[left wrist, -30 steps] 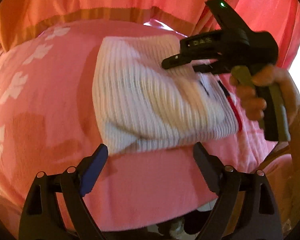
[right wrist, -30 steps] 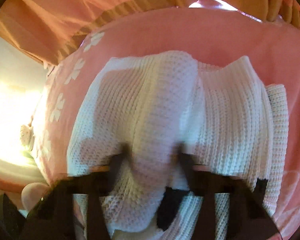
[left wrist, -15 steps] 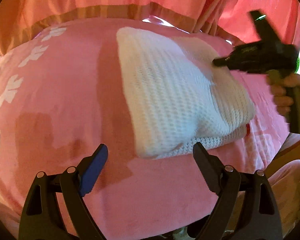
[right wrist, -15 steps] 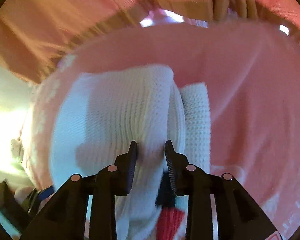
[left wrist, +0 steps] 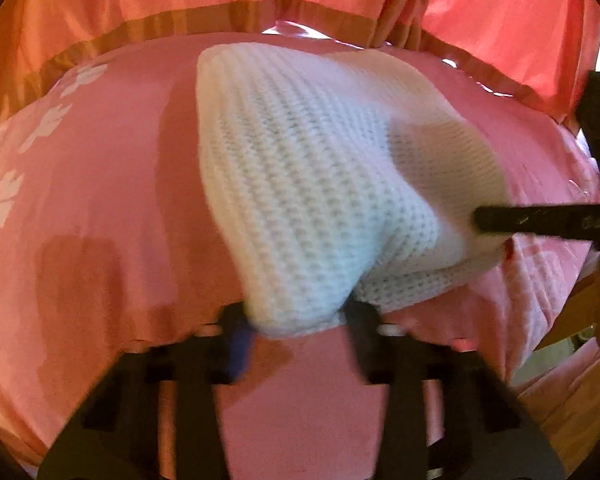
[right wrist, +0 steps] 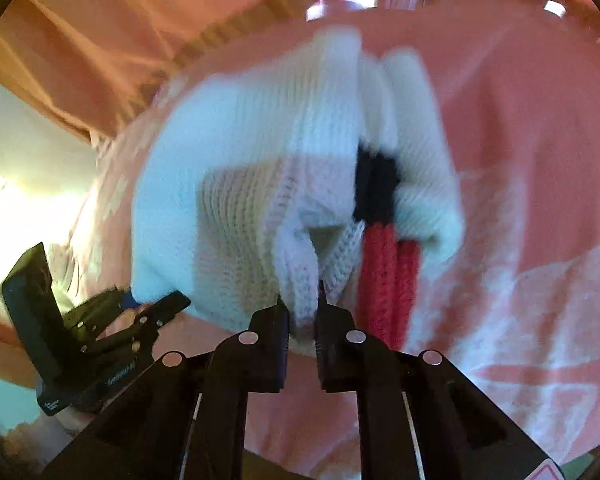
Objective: Fold small clothes
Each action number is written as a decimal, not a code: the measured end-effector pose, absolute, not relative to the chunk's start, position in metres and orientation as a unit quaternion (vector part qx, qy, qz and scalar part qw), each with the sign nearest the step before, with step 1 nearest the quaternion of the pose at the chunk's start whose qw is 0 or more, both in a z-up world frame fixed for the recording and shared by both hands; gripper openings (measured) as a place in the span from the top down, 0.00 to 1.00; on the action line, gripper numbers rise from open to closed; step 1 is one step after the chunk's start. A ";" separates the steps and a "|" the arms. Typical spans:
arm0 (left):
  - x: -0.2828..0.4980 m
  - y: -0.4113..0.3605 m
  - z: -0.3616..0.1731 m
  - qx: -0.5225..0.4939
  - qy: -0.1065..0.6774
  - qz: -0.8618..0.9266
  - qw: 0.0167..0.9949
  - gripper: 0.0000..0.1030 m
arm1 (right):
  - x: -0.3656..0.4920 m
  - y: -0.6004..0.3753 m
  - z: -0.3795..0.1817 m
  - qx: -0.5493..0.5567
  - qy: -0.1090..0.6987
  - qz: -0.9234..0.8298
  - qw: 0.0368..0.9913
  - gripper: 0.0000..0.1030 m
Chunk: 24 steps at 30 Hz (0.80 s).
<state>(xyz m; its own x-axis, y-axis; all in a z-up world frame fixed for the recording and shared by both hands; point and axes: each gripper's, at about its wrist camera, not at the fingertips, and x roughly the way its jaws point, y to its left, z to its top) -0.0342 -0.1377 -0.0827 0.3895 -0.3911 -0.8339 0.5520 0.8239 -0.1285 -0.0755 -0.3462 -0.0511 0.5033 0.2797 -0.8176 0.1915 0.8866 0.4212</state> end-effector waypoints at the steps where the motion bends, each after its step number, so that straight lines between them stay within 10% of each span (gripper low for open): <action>1: -0.034 -0.131 -0.077 0.067 0.478 -0.291 0.826 0.80 | -0.090 -0.348 -0.030 0.232 0.466 0.020 0.854 0.91; 14: -0.042 -0.113 -0.069 0.076 0.506 -0.293 0.807 0.84 | -0.117 -0.350 -0.031 0.211 0.492 -0.047 0.843 0.69; 19: -0.033 -0.116 -0.017 0.069 0.463 -0.316 0.825 0.49 | -0.080 -0.363 0.002 0.199 0.471 -0.038 0.858 0.50; 24: 0.000 -0.154 0.004 0.071 0.427 -0.312 0.846 0.43 | -0.013 -0.387 -0.019 0.230 0.494 -0.027 0.838 0.46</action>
<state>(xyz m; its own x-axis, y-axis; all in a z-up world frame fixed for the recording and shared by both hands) -0.0003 -0.1542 0.0038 0.4400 -0.4670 -0.7670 0.5883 0.7953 -0.1467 -0.0129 -0.3868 -0.0185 0.5096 0.1811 -0.8412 0.2731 0.8930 0.3577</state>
